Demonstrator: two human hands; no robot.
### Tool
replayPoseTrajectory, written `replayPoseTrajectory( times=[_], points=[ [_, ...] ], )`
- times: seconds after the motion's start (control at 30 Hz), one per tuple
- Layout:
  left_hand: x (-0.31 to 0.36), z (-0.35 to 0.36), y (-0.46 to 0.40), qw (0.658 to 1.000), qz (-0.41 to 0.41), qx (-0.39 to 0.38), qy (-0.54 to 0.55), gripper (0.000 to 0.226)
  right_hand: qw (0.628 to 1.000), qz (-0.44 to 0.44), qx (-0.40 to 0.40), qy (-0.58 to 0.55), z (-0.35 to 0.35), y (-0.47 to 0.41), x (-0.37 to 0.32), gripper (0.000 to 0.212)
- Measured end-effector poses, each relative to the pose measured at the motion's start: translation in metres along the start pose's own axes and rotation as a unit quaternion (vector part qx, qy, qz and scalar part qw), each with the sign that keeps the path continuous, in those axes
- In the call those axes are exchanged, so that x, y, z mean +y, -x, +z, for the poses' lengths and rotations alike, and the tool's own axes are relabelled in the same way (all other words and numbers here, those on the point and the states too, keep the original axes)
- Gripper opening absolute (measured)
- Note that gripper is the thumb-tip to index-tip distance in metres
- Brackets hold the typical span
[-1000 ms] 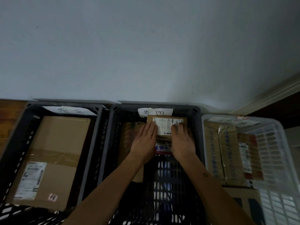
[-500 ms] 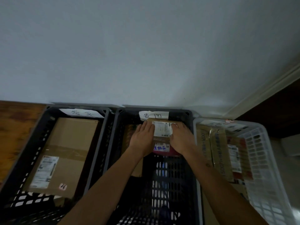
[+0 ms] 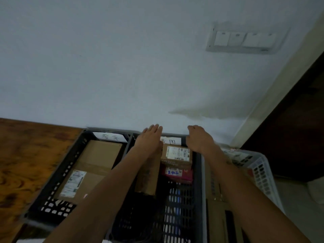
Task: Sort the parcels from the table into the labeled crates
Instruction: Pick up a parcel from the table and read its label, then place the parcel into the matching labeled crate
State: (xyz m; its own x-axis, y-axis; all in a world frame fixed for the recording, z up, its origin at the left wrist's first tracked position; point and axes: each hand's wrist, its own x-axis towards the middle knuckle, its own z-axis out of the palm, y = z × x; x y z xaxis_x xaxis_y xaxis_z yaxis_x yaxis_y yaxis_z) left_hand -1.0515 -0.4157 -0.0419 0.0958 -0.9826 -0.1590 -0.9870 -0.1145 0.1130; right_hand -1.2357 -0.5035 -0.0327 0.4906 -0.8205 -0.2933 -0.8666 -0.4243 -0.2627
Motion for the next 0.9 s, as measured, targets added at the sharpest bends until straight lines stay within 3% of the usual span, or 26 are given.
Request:
replayPoseTrajectory(
  times=[0.1,0.37,0.67,0.9],
  points=[
    [0.000,-0.042,0.025,0.999,-0.018,0.031,0.010,0.060,1.000,-0.022,0.007,0.014,-0.032,0.013,-0.021,0.038],
    [-0.028,-0.135,0.097,0.995,-0.073,0.059,0.021,0.067,0.993,-0.088,0.033,0.069,-0.110,0.057,-0.100,0.055],
    [-0.128,-0.248,0.268,0.970,-0.175,0.168,-0.007,0.070,0.970,-0.196,0.123,0.069,-0.160,0.141,-0.295,0.060],
    [-0.238,-0.289,0.447,0.930,-0.303,0.204,-0.042,0.068,0.930,-0.330,0.142,0.081,-0.134,0.218,-0.487,0.061]
  ],
)
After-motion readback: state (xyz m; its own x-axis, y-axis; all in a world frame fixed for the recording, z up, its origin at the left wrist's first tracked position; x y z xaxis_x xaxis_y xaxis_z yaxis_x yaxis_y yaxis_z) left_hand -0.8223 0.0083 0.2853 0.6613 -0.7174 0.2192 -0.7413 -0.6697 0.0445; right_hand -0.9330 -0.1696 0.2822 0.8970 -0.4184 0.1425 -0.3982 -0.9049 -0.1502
